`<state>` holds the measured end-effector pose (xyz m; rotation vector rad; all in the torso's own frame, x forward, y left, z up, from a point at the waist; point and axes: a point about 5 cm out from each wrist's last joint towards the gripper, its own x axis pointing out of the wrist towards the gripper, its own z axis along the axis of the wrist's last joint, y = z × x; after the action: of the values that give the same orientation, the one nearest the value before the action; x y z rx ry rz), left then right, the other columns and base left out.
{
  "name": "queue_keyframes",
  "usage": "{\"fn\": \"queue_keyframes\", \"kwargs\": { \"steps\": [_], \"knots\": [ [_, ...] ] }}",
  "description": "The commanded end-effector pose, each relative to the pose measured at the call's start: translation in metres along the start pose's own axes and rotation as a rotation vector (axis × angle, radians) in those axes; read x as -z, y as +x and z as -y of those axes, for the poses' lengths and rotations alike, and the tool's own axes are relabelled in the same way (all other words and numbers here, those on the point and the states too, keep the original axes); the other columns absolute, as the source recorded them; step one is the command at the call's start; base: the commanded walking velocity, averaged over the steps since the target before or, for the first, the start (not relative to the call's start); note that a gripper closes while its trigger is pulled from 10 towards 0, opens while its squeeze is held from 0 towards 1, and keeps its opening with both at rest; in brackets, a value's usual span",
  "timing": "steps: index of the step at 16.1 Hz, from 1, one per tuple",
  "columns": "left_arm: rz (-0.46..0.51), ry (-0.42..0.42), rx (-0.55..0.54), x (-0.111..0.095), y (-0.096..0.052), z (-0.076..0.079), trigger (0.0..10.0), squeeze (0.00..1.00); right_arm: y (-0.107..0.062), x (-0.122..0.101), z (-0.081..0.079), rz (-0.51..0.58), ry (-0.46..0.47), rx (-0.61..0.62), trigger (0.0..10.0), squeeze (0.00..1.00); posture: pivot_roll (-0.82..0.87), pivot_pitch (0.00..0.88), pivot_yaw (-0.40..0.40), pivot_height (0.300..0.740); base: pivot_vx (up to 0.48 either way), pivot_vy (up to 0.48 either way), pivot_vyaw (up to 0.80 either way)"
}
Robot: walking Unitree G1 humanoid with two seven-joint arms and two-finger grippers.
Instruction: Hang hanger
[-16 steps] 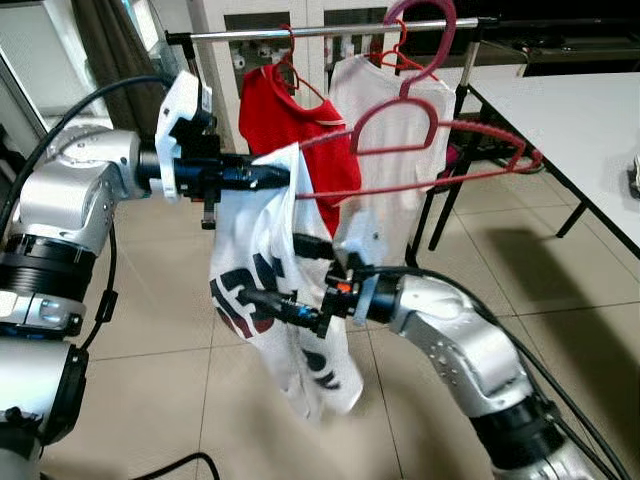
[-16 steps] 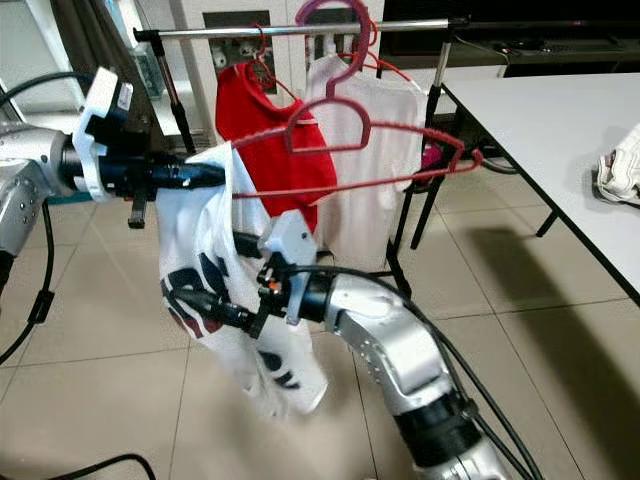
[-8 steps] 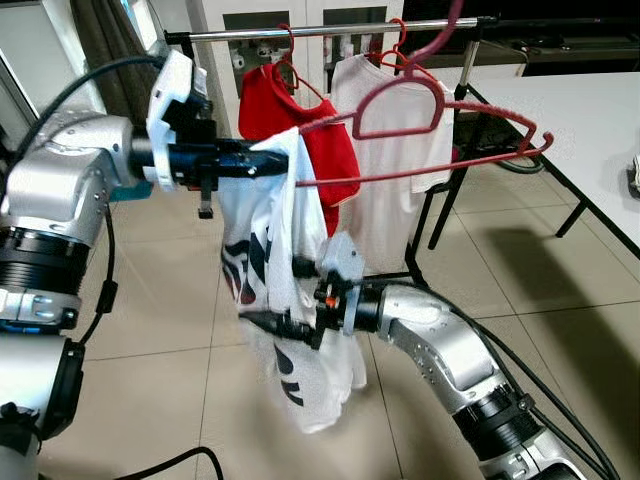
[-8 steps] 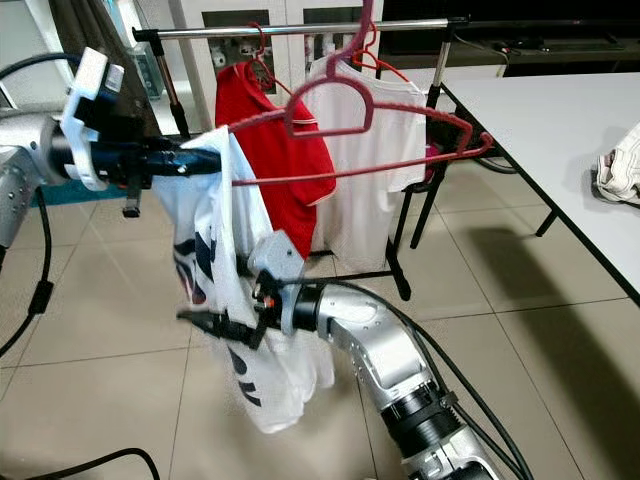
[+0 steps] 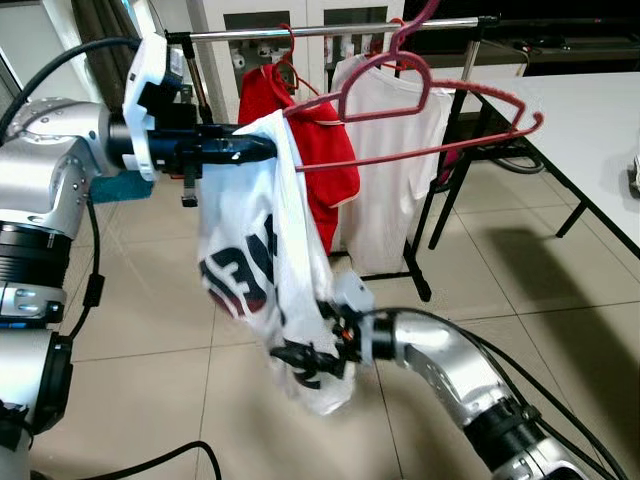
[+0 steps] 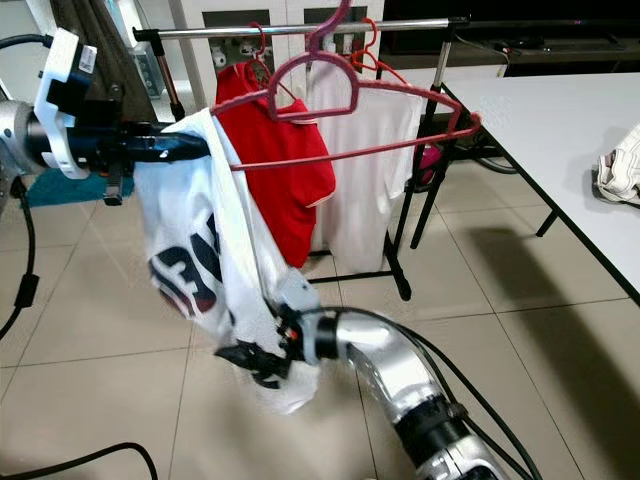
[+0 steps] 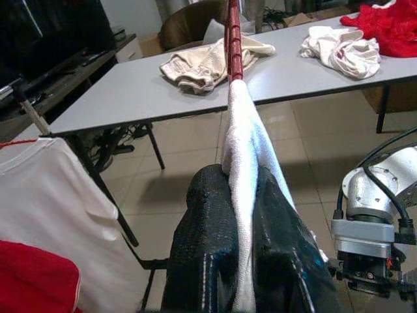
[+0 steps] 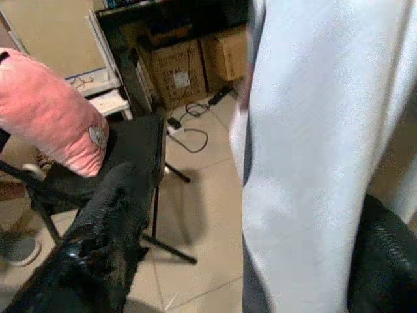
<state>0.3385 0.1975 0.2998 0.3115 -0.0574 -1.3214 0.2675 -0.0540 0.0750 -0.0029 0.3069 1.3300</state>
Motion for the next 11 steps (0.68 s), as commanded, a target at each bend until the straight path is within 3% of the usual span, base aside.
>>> {"fn": "queue_keyframes", "kwargs": {
  "steps": [1, 6, 11],
  "knots": [
    [0.023, 0.065, -0.025, -0.02, -0.008, -0.005, 0.0, 0.0, -0.004, 0.007, 0.002, -0.023, 0.008, -0.004, 0.0, 0.0, -0.13, 0.0, 0.068, 0.74, 0.0, 0.0, 0.0],
    [0.009, 0.063, -0.034, -0.018, -0.013, -0.005, 0.0, 0.0, -0.019, 0.022, 0.008, -0.061, 0.031, 0.025, 0.0, 0.0, -0.13, 0.0, 0.071, 0.74, 0.0, 0.0, 0.0],
    [-0.073, 0.063, -0.031, -0.004, -0.019, -0.002, 0.0, 0.0, -0.05, 0.036, 0.018, -0.105, 0.035, 0.112, 0.0, 0.0, -0.14, 0.0, 0.075, 0.74, 0.0, 0.0, 0.0]
  ]
}}
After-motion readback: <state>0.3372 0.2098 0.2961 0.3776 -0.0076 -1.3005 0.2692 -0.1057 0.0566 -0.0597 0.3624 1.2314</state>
